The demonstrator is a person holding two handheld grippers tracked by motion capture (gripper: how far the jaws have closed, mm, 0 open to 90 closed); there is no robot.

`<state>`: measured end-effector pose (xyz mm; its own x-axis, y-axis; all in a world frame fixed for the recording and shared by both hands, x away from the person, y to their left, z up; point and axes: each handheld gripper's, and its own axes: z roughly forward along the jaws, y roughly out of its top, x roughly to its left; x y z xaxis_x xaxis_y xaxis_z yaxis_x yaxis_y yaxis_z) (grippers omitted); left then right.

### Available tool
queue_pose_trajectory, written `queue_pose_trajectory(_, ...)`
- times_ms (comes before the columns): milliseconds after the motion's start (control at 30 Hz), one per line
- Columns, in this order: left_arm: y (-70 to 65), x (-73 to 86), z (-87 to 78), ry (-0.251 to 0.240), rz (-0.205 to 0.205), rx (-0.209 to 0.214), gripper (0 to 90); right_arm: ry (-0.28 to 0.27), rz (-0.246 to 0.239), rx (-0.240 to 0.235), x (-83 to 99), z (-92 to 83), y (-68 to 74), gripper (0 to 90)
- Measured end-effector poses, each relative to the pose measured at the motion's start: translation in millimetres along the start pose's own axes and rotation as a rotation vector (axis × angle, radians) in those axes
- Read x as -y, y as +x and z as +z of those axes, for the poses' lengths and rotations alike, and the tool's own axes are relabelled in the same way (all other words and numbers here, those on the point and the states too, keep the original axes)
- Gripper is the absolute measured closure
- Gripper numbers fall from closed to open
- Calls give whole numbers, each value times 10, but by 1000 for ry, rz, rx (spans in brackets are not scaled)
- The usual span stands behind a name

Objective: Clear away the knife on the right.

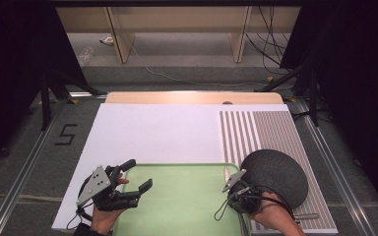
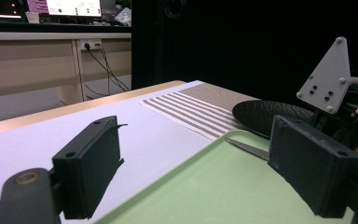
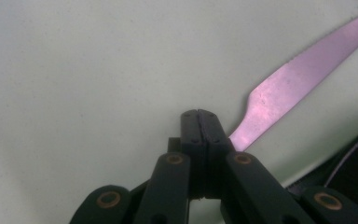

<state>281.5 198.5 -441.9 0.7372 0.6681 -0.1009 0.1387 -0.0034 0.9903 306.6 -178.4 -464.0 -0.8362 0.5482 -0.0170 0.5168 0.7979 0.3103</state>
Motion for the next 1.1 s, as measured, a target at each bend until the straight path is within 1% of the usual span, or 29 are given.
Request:
queue_pose_trajectory(100,0,0,1,0,-1,0,163,1,11,3,40,-15,-18,900)
queue_pose_trajectory(233,0,0,1,0,0,-1,162,-4,16,-7,70,-28,-27,900)
queue_pose_trajectory(267,0,0,0,1,0,-1,163,2,20,-7,76,-36,-25,900)
queue_pose_trajectory(433,0,1,1,1,1,-1,163,-8,24,-15,98,-40,-26,900)
queue_pose_trajectory(467,-1,1,1,1,1,-1,163,-15,30,-10,100,-42,-25,882)
queue_pose_trajectory(500,-1,0,1,0,1,0,163,-24,32,-10,102,-44,-29,873)
queue_pose_trajectory(533,-1,-1,1,-1,2,0,163,-40,31,-21,106,-53,-42,851)
queue_pose_trajectory(567,-1,1,2,1,1,-1,163,-63,40,-29,109,-74,-49,810)
queue_pose_trajectory(633,3,1,2,1,0,-1,163,-104,58,-39,110,-115,-58,795)
queue_pose_trajectory(667,4,0,2,1,-1,-1,163,-121,62,-44,111,-132,-61,787)
queue_pose_trajectory(700,2,0,1,1,-1,-1,163,-137,56,-46,115,-143,-66,756)
queue_pose_trajectory(733,0,0,1,1,1,-1,163,-154,67,-51,118,-155,-68,726)
queue_pose_trajectory(767,0,0,0,2,2,-1,163,-161,93,-60,118,-172,-73,709)
queue_pose_trajectory(800,1,-1,0,2,0,0,162,-178,106,-65,122,-184,-78,698)
queue_pose_trajectory(867,1,0,0,3,0,-1,163,-207,120,-81,132,-214,-89,668)
queue_pose_trajectory(933,1,0,0,1,0,0,163,-238,128,-85,142,-234,-92,640)
queue_pose_trajectory(1000,2,0,1,2,-1,0,163,-255,145,-106,153,-262,-95,601)
queue_pose_trajectory(1100,2,-1,1,2,0,-1,162,-294,158,-107,171,-291,-98,552)
